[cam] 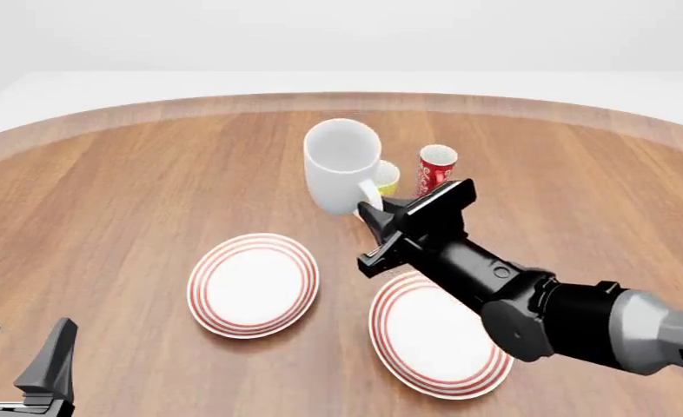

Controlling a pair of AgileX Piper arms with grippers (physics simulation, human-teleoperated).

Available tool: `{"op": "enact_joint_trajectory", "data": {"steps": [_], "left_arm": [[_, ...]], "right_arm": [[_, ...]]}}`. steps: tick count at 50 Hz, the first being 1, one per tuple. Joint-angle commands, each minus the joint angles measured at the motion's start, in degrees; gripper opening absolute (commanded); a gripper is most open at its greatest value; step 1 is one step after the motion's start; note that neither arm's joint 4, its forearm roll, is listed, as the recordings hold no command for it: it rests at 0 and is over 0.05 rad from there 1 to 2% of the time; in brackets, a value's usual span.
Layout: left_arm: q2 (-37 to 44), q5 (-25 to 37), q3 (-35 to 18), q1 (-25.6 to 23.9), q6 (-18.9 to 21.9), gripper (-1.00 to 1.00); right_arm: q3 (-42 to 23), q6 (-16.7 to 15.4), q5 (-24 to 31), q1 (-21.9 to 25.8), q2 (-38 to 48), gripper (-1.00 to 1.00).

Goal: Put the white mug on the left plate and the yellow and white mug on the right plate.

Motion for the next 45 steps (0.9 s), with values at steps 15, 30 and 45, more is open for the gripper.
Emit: {"op": "enact_joint_trajectory", "data": {"steps": [15, 30, 45], "left_arm": [[0.00, 0.00, 0.00, 0.00, 0.00, 1.00], [0.00, 0.00, 0.00, 0.00, 0.00, 1.00], [0.00, 0.00, 0.00, 0.00, 0.00, 1.00]], "right_arm": [[-4.78, 1.13, 0.53, 4.15, 5.51, -1.00], [-7.71, 2.32, 1.31, 6.82, 9.86, -1.00], [-10.09, 2.83, 1.59, 8.02, 13.26, -1.00]]}}
